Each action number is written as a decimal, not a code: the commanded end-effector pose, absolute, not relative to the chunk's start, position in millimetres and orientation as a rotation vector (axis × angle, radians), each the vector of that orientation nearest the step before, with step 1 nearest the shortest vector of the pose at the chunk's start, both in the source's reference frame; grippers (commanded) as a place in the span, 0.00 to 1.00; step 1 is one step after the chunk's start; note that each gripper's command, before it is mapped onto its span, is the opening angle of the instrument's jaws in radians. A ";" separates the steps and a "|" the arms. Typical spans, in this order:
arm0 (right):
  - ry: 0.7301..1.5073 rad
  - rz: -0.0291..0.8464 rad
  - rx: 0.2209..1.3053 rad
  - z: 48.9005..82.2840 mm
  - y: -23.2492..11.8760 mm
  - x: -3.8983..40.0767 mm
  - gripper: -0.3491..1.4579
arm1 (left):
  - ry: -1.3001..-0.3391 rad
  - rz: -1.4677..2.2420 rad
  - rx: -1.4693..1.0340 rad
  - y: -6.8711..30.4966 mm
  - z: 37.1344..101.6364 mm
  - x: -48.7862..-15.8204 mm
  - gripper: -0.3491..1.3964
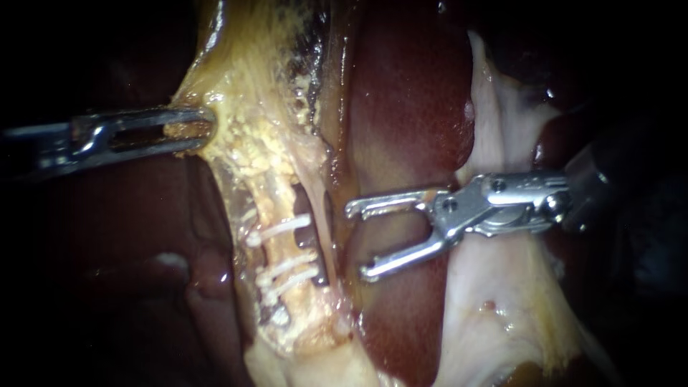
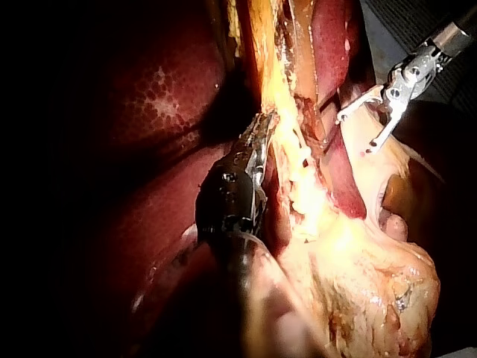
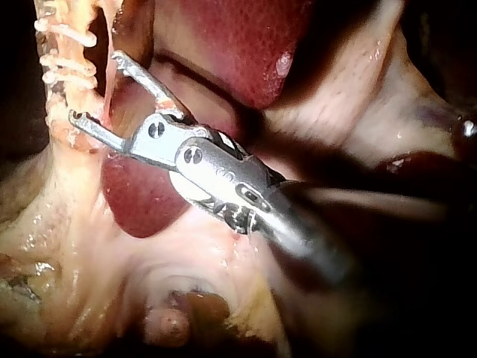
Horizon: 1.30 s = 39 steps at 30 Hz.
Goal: Going back third clip left tube
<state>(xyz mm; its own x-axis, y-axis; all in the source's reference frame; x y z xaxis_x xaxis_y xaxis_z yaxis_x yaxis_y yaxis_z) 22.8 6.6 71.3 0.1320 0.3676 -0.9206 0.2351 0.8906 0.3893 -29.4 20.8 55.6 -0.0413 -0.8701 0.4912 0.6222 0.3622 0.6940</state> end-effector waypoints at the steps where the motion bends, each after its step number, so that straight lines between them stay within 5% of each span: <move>1: 1.453 0.094 0.493 71.1 6.8 22.5 0.52 | -1.052 -1.232 0.297 20.8 55.6 -29.4 0.00; 14: 1.474 0.008 0.425 69.7 6.6 20.7 0.52 | -1.036 -1.230 0.287 19.9 56.9 -30.6 0.00; 29: 1.476 -0.002 0.417 69.8 6.6 20.3 0.52 | -0.994 -1.200 0.326 19.5 63.6 -36.3 0.00; 39: 1.476 -0.002 0.417 69.8 6.6 20.5 0.52 | -0.981 -1.192 0.333 18.9 63.5 -35.6 0.00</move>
<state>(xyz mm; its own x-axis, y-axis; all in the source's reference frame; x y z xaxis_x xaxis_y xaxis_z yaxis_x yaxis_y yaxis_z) 20.4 6.6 69.8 0.1081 0.2507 -0.9620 0.2532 0.9288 0.2705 -35.6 18.9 63.5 0.0371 -0.8871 0.4600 0.6239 0.3801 0.6828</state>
